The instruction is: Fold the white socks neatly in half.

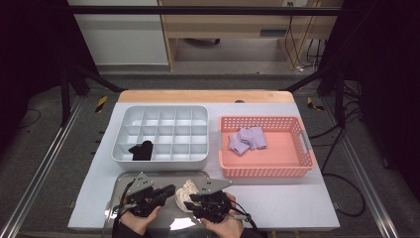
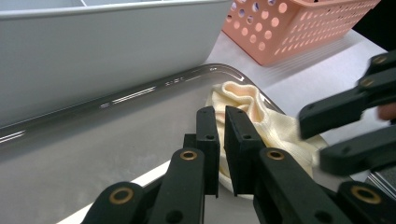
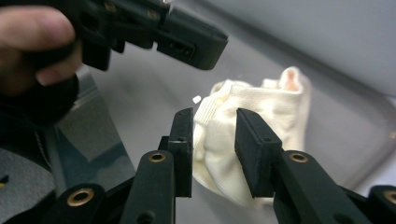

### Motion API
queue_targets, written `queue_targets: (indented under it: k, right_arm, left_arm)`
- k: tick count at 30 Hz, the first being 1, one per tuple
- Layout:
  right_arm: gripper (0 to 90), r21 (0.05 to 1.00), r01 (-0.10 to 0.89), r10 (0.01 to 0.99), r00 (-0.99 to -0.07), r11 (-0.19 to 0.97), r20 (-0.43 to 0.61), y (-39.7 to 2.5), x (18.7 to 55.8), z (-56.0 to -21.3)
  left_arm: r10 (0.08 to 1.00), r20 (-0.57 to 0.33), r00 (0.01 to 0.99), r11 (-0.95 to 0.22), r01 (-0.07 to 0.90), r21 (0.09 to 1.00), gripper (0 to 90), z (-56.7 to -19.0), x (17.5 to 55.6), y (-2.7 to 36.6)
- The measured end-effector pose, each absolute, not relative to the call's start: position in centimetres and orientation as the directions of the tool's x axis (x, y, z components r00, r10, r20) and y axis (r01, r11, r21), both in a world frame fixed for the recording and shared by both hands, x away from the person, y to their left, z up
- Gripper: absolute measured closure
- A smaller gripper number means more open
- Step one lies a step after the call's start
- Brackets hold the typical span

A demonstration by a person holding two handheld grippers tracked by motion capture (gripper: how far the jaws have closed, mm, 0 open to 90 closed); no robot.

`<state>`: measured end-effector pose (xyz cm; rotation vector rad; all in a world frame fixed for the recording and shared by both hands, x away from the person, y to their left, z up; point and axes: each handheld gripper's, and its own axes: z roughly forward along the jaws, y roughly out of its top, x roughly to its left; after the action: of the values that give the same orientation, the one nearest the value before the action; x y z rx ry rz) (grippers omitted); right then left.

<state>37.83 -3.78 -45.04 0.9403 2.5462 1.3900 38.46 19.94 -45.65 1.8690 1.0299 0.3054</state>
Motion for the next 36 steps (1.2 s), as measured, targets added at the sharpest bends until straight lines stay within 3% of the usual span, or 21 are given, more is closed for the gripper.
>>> queue_targets:
  k: [5,8,10,13,18,25,31,36]
  right_arm:
    - [75.0,0.798,0.472,0.571,-0.796,0.376,0.202,-4.8,38.0,-44.7]
    - [73.6,0.781,0.482,0.572,-0.796,0.397,0.201,-4.5,38.1,-45.3]
    - [66.4,0.767,0.471,0.556,-0.811,0.436,0.182,-3.9,37.9,-46.0]
    - [66.7,0.765,0.461,0.555,-0.815,0.451,0.164,-3.6,37.8,-46.4]
    - [87.2,0.760,0.450,0.561,-0.816,0.469,0.137,-3.4,37.9,-47.0]
    - [87.3,0.798,0.422,0.535,-0.831,0.430,0.151,-2.8,38.0,-45.9]
    - [85.8,0.772,0.425,0.511,-0.846,0.473,0.153,-1.8,37.9,-47.2]
    - [85.4,0.771,0.434,0.521,-0.839,0.466,0.157,-1.7,37.8,-47.7]
  left_arm:
    - [0.768,-0.208,0.606,-0.211,0.546,0.811,81.3,-46.1,38.5,20.0]
    - [0.767,-0.202,0.609,-0.230,0.554,0.800,81.0,-46.5,38.5,19.9]
    - [0.772,-0.185,0.609,-0.247,0.554,0.795,81.2,-46.7,38.5,19.7]
    - [0.773,-0.162,0.613,-0.276,0.554,0.785,81.4,-47.1,38.6,19.5]
    - [0.775,-0.159,0.611,-0.284,0.562,0.776,82.3,-47.4,38.7,19.3]
    - [0.770,-0.160,0.617,-0.295,0.568,0.769,84.1,-47.6,38.8,19.2]
    - [0.769,-0.162,0.619,-0.298,0.569,0.766,84.8,-47.6,38.9,19.1]
    - [0.755,-0.212,0.620,-0.222,0.546,0.808,82.2,-46.2,38.8,19.9]
